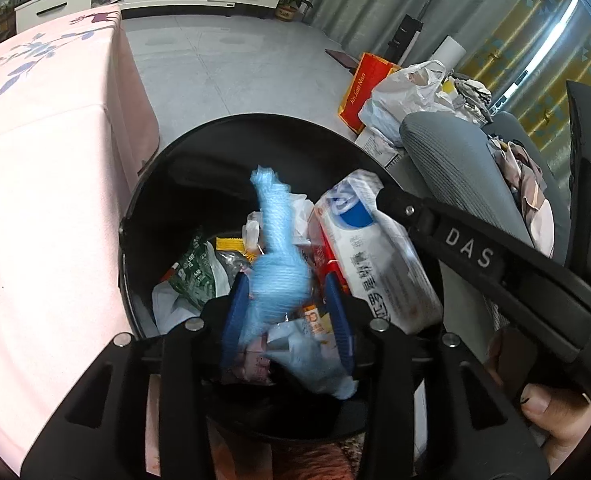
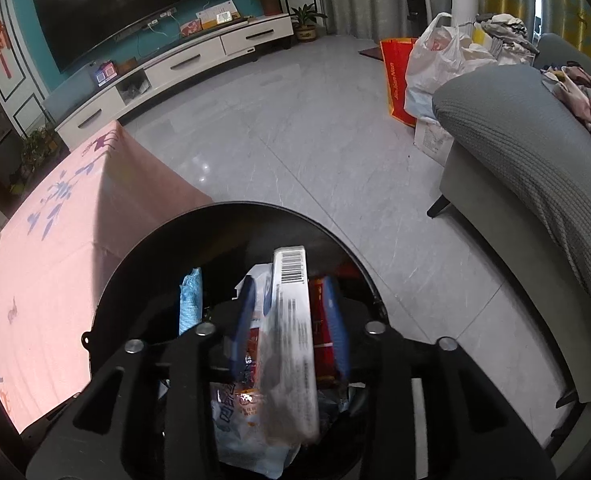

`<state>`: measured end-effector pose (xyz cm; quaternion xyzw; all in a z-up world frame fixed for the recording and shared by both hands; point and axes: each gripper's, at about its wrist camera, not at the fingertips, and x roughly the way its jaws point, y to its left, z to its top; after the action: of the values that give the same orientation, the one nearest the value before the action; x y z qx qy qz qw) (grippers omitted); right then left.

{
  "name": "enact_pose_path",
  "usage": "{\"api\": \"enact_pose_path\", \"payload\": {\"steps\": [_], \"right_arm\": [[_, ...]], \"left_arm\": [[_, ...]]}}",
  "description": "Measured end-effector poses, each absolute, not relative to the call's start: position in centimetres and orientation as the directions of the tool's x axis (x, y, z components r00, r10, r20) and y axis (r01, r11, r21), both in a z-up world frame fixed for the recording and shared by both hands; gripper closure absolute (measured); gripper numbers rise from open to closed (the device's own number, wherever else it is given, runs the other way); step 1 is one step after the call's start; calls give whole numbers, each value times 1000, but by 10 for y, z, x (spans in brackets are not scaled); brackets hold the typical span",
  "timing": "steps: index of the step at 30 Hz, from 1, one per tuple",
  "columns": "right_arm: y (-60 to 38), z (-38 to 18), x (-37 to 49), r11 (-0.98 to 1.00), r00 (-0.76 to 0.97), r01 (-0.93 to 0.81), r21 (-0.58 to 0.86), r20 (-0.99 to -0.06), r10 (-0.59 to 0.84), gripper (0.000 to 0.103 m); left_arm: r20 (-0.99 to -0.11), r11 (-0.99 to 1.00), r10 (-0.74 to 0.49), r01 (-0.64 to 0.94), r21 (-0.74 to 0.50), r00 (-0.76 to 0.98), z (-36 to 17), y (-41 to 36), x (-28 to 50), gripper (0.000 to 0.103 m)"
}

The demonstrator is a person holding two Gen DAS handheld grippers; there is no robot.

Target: Collect trash

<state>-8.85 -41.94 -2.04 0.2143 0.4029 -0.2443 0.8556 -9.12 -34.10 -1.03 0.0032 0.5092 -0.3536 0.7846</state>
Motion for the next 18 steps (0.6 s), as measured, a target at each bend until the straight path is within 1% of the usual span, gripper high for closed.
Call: {"api": "enact_pose_path", "payload": {"steps": [1, 2, 3, 5, 6, 7, 9, 10, 11, 13, 15, 18], "right_arm": [[-419, -18, -90, 788, 561, 592, 169, -789, -252, 53], [-420, -15, -92, 788, 566, 591, 170, -784, -256, 48], [-420, -12, -94, 787, 576, 592, 174, -774, -262, 45], [-421, -5, -99, 781, 590, 597, 184, -760, -273, 33], [-421, 0, -103, 776, 600, 602, 190, -748, -282, 30], [-421, 4, -107, 771, 609, 605, 197, -739, -289, 24], [-422, 15, -117, 763, 636, 607, 221, -711, -300, 18], [-423, 21, -122, 760, 652, 605, 236, -694, -304, 12], [-423, 26, -127, 757, 668, 603, 251, -678, -308, 7], [-422, 36, -135, 756, 693, 595, 271, -649, -313, 3], [-420, 45, -140, 763, 709, 585, 276, -630, -316, 3], [-415, 53, -144, 778, 719, 573, 258, -615, -325, 3]], "left_arm": [[-801, 750, -551, 561, -351, 235, -9, -340, -92, 51], [-798, 751, -548, 567, -338, 252, -4, -339, -95, 47], [-794, 753, -546, 572, -325, 267, -1, -339, -97, 41], [-781, 753, -548, 583, -305, 300, 10, -336, -102, 33], [-775, 755, -547, 586, -294, 317, 15, -334, -103, 23], [-769, 758, -546, 587, -284, 333, 20, -333, -105, 14], [-747, 766, -544, 589, -257, 382, 34, -327, -111, 10], [-737, 770, -543, 589, -245, 402, 40, -325, -114, 6], [-723, 775, -541, 589, -229, 430, 49, -321, -118, 4], [-699, 781, -540, 588, -209, 469, 61, -316, -124, 3], [-673, 784, -543, 590, -193, 502, 74, -310, -131, 3], [-664, 790, -532, 589, -168, 525, 84, -304, -136, 3]]}}
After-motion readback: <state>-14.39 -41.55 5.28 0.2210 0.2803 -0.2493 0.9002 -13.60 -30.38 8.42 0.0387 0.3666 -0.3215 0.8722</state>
